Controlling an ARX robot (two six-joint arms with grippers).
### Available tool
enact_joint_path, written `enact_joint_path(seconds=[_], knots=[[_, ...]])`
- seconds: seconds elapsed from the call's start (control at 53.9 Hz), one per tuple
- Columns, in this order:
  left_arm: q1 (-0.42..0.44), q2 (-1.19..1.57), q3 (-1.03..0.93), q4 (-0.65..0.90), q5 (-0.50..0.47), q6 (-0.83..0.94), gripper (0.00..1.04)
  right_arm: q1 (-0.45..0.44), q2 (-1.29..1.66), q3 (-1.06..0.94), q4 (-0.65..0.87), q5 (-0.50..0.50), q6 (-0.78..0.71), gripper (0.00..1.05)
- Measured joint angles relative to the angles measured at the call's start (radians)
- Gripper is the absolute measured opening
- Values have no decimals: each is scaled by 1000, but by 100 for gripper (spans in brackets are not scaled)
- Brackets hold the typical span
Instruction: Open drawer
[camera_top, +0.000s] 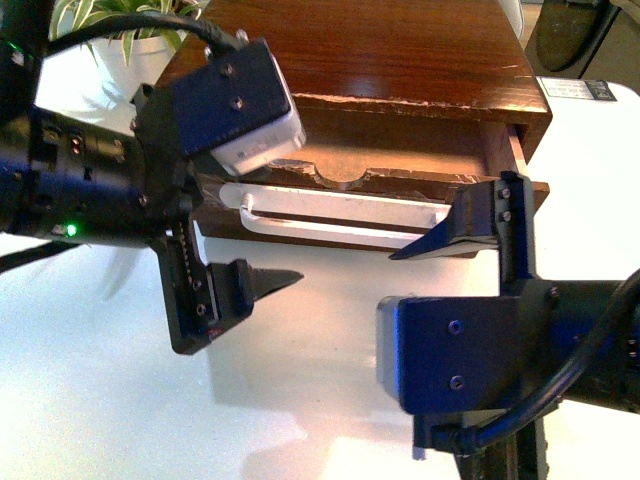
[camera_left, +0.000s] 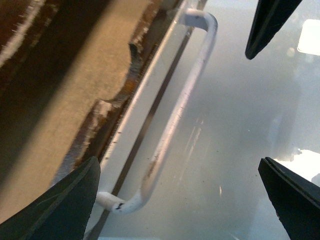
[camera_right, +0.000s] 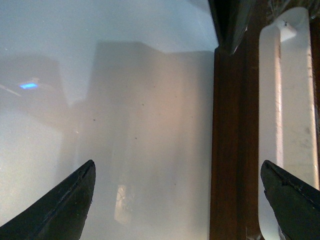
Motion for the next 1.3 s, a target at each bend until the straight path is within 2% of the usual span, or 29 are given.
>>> enact_joint_path(seconds=[0.371, 0.594, 0.835, 0.928, 1.077, 1.151, 1.3], knots=[[108, -179, -9, -13, 63, -206, 96, -165, -232, -71, -55, -46, 28, 96], [261, -300, -30, -5, 101, -392, 96, -287, -450, -134, -98, -68, 181, 96], [446, -462, -74, -40, 185, -591, 96, -468, -726, -192, -219, -67, 443, 96], [527, -525, -97, -54, 223, -669, 96, -535, -824, -195, -269, -44, 542, 96], [650, -600, -126, -49, 258, -794, 96, -587, -969, -195, -337, 16, 689, 96], [715, -623, -139, -39, 275, -866, 96, -594, -1037, -192, -378, 45, 771, 96], [832, -646, -162, -37, 311, -962, 96, -565, -1156, -193, -445, 167, 879, 96]])
